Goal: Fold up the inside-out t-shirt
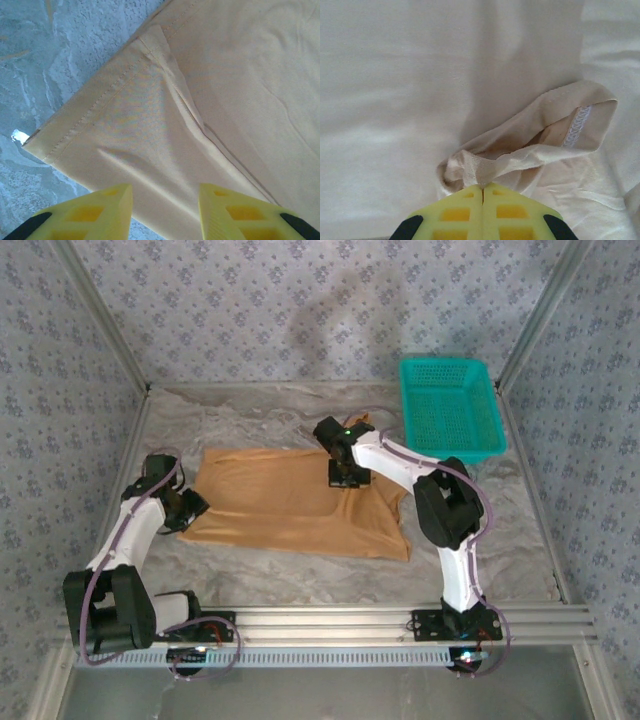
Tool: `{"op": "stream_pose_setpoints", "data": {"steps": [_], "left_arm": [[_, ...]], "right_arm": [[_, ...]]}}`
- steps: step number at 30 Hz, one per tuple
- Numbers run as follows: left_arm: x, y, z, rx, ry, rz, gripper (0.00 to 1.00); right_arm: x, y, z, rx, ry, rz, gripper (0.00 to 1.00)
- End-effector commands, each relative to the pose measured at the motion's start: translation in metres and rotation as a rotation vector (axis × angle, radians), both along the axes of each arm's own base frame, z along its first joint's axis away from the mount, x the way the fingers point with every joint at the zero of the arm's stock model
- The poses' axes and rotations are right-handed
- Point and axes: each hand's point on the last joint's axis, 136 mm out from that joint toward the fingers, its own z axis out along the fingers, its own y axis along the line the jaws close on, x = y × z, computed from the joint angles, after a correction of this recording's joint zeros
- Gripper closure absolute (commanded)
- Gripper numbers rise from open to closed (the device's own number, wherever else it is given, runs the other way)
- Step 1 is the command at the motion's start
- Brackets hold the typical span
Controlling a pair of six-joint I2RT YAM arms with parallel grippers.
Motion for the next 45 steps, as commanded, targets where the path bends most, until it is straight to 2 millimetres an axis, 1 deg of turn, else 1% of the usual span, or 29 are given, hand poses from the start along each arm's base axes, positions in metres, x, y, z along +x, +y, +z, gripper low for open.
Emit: {"op": "stream_pose_setpoints", "data": {"steps": [1, 4, 6, 7, 8, 9, 10, 11, 12, 13, 16, 18, 19, 20, 22, 24, 26, 28, 29, 30, 32, 33, 35, 37, 39, 42, 43, 45], "left_arm": [[0.0, -0.003, 0.001, -0.005, 0.002, 0.002, 0.61], [0.0, -0.003, 0.003, -0.005, -0.001, 0.001, 0.62], [-0.001, -0.003, 0.004, -0.004, -0.002, -0.003, 0.61], [-0.001, -0.003, 0.004, -0.003, -0.003, -0.002, 0.61], [-0.002, -0.003, 0.003, -0.003, 0.0, -0.003, 0.61], [-0.002, -0.003, 0.003, -0.002, 0.001, -0.005, 0.61], [-0.002, -0.003, 0.003, -0.002, 0.003, -0.006, 0.61], [-0.002, -0.003, 0.003, -0.002, 0.004, -0.005, 0.6], [-0.002, -0.003, 0.003, -0.003, 0.003, -0.006, 0.6], [0.0, -0.004, 0.004, -0.005, -0.001, -0.008, 0.6], [0.005, -0.01, 0.009, -0.014, -0.018, -0.024, 0.6], [0.01, -0.019, 0.012, -0.02, -0.034, -0.046, 0.59], [0.01, -0.023, 0.012, -0.024, -0.032, -0.057, 0.59], [0.019, -0.028, 0.014, -0.029, -0.06, -0.065, 0.59], [0.024, -0.033, 0.009, -0.057, -0.065, -0.068, 0.58], [0.027, -0.032, -0.001, -0.068, -0.048, -0.06, 0.58], [0.026, -0.025, -0.016, -0.077, -0.011, -0.041, 0.58], [0.022, -0.017, -0.03, -0.099, 0.032, -0.018, 0.58], [0.017, -0.011, -0.037, -0.102, 0.056, 0.003, 0.58], [0.014, -0.007, -0.041, -0.108, 0.069, 0.014, 0.58], [0.004, 0.001, -0.045, -0.098, 0.087, 0.037, 0.58], [0.0, 0.005, -0.045, -0.073, 0.09, 0.041, 0.58], [-0.011, 0.012, -0.042, -0.025, 0.097, 0.051, 0.57], [-0.016, 0.014, -0.037, -0.007, 0.088, 0.057, 0.56], [-0.016, 0.015, -0.03, 0.001, 0.071, 0.059, 0.56], [-0.003, 0.019, -0.008, 0.021, 0.03, 0.053, 0.56], [0.003, 0.021, 0.002, 0.031, 0.014, 0.046, 0.56], [0.027, 0.02, 0.026, 0.03, -0.067, 0.019, 0.54]], "right_arm": [[-0.001, 0.008, 0.005, -0.07, -0.012, 0.065, 1.0], [0.001, 0.017, -0.009, -0.094, 0.025, 0.101, 1.0], [0.002, 0.024, -0.019, -0.095, 0.047, 0.126, 0.98], [0.002, 0.027, -0.024, -0.092, 0.062, 0.132, 0.92], [0.003, 0.028, -0.026, -0.092, 0.069, 0.134, 0.79], [0.003, 0.029, -0.026, -0.089, 0.074, 0.136, 0.68], [0.002, 0.03, -0.023, -0.087, 0.074, 0.138, 0.56], [0.002, 0.03, -0.018, -0.085, 0.065, 0.136, 0.46], [0.002, 0.029, -0.013, -0.084, 0.056, 0.137, 0.4], [0.002, 0.028, -0.005, -0.082, 0.044, 0.137, 0.35], [-0.001, 0.015, 0.016, -0.106, 0.013, 0.127, 0.31], [-0.006, 0.007, 0.028, -0.107, -0.006, 0.113, 0.31], [-0.009, 0.004, 0.032, -0.097, -0.018, 0.107, 0.31], [-0.014, 0.001, 0.036, -0.08, -0.03, 0.097, 0.31], [-0.023, -0.003, 0.04, -0.031, -0.039, 0.092, 0.3], [-0.035, -0.005, 0.035, 0.051, -0.023, 0.047, 0.3], [-0.049, -0.005, 0.02, 0.163, 0.01, 0.011, 0.3], [-0.063, -0.016, 0.0, 0.205, 0.044, -0.03, 0.3], [-0.074, -0.031, -0.015, 0.188, 0.069, -0.048, 0.3], [-0.082, -0.039, -0.023, 0.181, 0.08, -0.06, 0.3], [-0.097, -0.052, -0.035, 0.187, 0.102, -0.091, 0.3], [-0.105, -0.055, -0.039, 0.193, 0.112, -0.099, 0.3], [-0.119, -0.059, -0.045, 0.204, 0.125, -0.111, 0.3], [-0.127, -0.063, -0.046, 0.192, 0.125, -0.11, 0.3], [-0.126, -0.065, -0.039, 0.178, 0.112, -0.1, 0.3], [-0.109, -0.063, -0.009, 0.174, 0.062, -0.085, 0.29], [-0.097, -0.062, 0.005, 0.17, 0.021, -0.069, 0.29], [-0.064, -0.059, 0.032, 0.171, -0.081, -0.056, 0.24]]}}
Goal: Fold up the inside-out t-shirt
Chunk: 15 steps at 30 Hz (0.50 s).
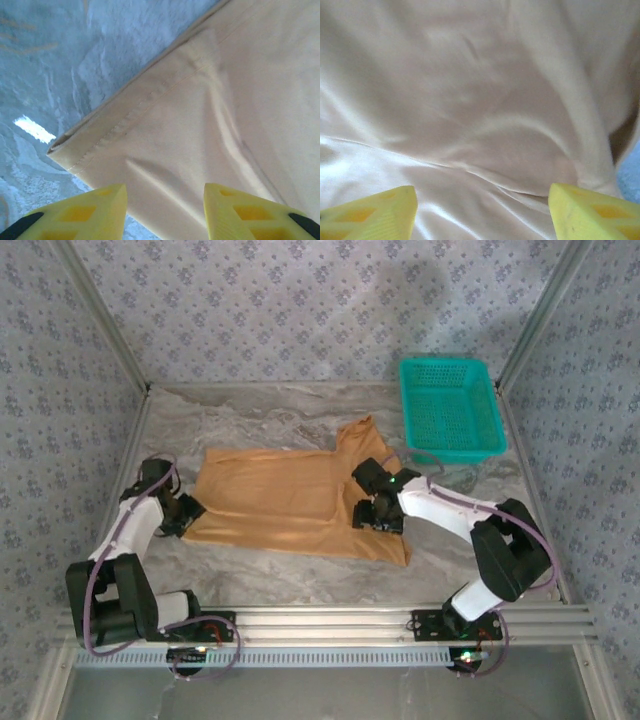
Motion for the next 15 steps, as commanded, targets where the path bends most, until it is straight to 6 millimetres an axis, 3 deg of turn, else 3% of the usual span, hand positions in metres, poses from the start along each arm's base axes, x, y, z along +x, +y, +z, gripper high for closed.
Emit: {"op": "stream_pose_setpoints", "data": {"steps": [1, 2, 4, 7, 12, 15], "left_arm": [[0.037, 0.002, 0.044, 0.025, -0.118, -0.052, 0.54], [0.051, 0.001, 0.054, 0.019, -0.137, -0.06, 0.54], [0.078, -0.003, 0.064, -0.012, -0.153, -0.066, 0.53], [0.125, -0.006, 0.069, -0.056, -0.184, -0.061, 0.54], [0.17, 0.006, 0.044, -0.032, -0.097, -0.053, 0.57], [0.187, 0.009, 0.034, -0.039, -0.071, -0.054, 0.58]], "right_arm": [[0.057, 0.0, 0.052, -0.009, -0.191, -0.005, 0.24], [0.083, 0.001, 0.068, 0.001, -0.258, -0.029, 0.24], [0.125, -0.005, 0.081, 0.005, -0.323, -0.1, 0.25], [0.187, -0.009, 0.085, 0.046, -0.353, -0.192, 0.29], [0.265, -0.005, 0.062, 0.097, -0.317, -0.284, 0.38], [0.294, -0.001, 0.046, 0.129, -0.296, -0.329, 0.41]]}}
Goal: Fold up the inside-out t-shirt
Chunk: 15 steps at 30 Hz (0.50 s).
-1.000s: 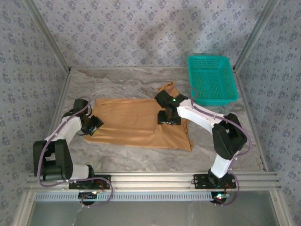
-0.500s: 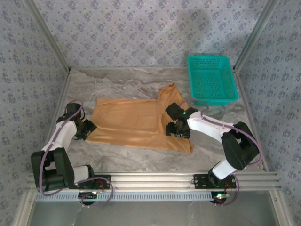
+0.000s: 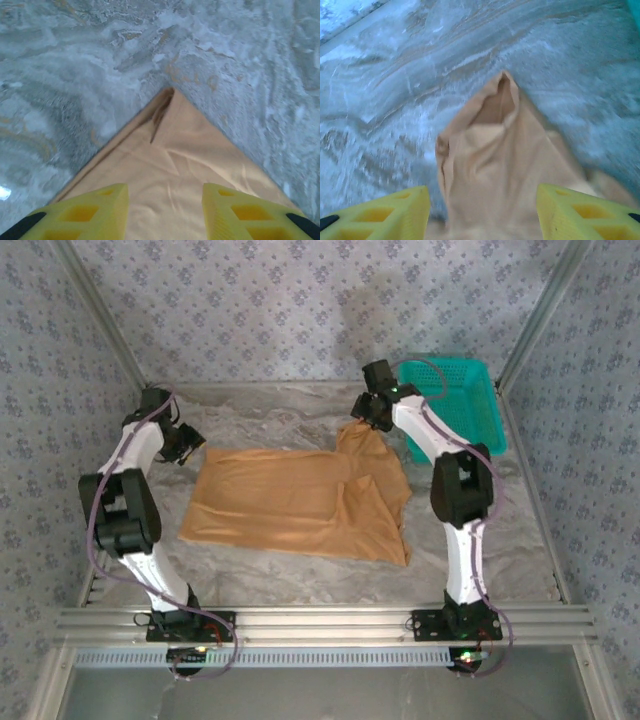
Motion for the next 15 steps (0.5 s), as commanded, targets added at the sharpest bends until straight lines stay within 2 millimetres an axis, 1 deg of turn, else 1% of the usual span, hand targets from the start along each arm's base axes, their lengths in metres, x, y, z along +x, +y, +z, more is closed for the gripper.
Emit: {"op": "stream_pose_setpoints", "data": {"steps": [1, 3, 6, 10, 12, 15], "left_arm": [[0.011, 0.004, -0.003, -0.004, 0.041, -0.003, 0.58], [0.019, 0.006, -0.009, -0.01, 0.05, 0.001, 0.58], [0.031, 0.003, -0.017, -0.035, 0.058, 0.0, 0.58], [0.038, -0.005, -0.026, -0.078, 0.064, -0.002, 0.58], [0.037, -0.013, -0.03, -0.085, 0.076, -0.017, 0.58], [0.027, -0.021, -0.036, -0.078, 0.112, -0.039, 0.58]], "right_arm": [[0.013, 0.006, -0.025, 0.037, 0.074, -0.041, 0.41], [0.022, 0.007, -0.035, 0.051, 0.084, -0.078, 0.41], [0.036, 0.004, -0.047, 0.058, 0.071, -0.124, 0.39], [0.051, -0.002, -0.056, 0.081, 0.05, -0.15, 0.39], [0.056, -0.005, -0.061, 0.089, 0.054, -0.157, 0.39], [0.06, -0.011, -0.067, 0.093, 0.056, -0.167, 0.39]]}}
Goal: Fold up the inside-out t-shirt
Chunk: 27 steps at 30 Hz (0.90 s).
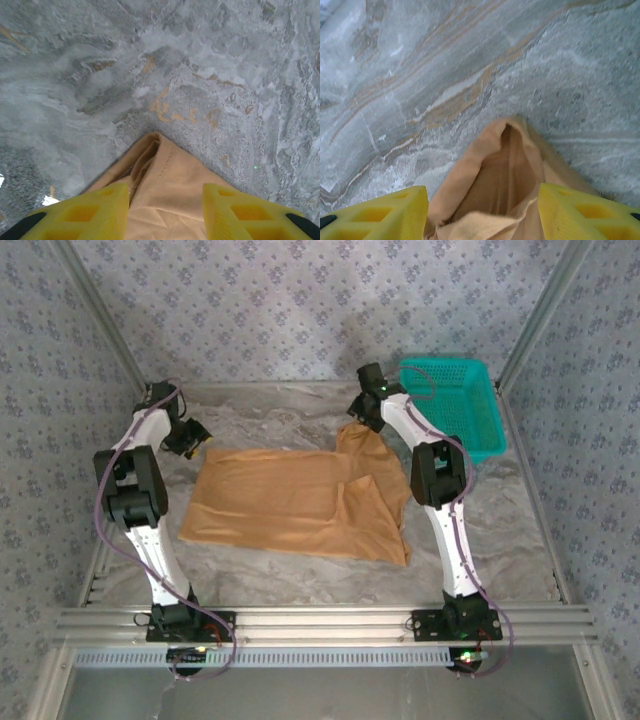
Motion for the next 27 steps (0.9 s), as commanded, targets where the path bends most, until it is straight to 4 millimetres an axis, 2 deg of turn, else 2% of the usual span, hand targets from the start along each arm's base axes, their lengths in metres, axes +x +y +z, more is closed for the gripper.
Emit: {"op": "stream_pose_setpoints", "data": {"steps": [1, 5, 12, 14, 16, 19, 24, 27], "left_arm": [[-0.012, -0.012, -0.005, -0.014, 0.055, -0.022, 0.58], [-0.026, -0.012, -0.012, -0.01, 0.076, -0.009, 0.58], [-0.027, -0.023, -0.026, -0.064, 0.088, -0.008, 0.64], [-0.025, -0.023, -0.028, -0.062, 0.094, -0.007, 0.68], [-0.022, -0.021, -0.028, -0.05, 0.094, -0.006, 0.78], [-0.017, -0.018, -0.021, -0.037, 0.079, -0.003, 0.88], [-0.012, -0.015, -0.012, -0.017, 0.07, -0.008, 0.99], [-0.011, -0.015, -0.011, -0.014, 0.068, -0.013, 1.0]], "right_arm": [[0.01, -0.011, -0.006, 0.022, -0.002, -0.041, 0.39], [0.011, -0.014, -0.011, 0.018, 0.008, -0.041, 0.39], [0.017, -0.021, -0.019, 0.019, 0.01, -0.054, 0.39], [0.02, -0.021, -0.021, 0.027, 0.009, -0.052, 0.4], [0.021, -0.021, -0.024, 0.036, 0.009, -0.049, 0.41], [0.025, -0.02, -0.029, 0.052, 0.005, -0.045, 0.44], [0.032, -0.016, -0.031, 0.068, -0.013, -0.026, 0.58], [0.035, -0.013, -0.027, 0.072, -0.023, -0.009, 0.76]]}}
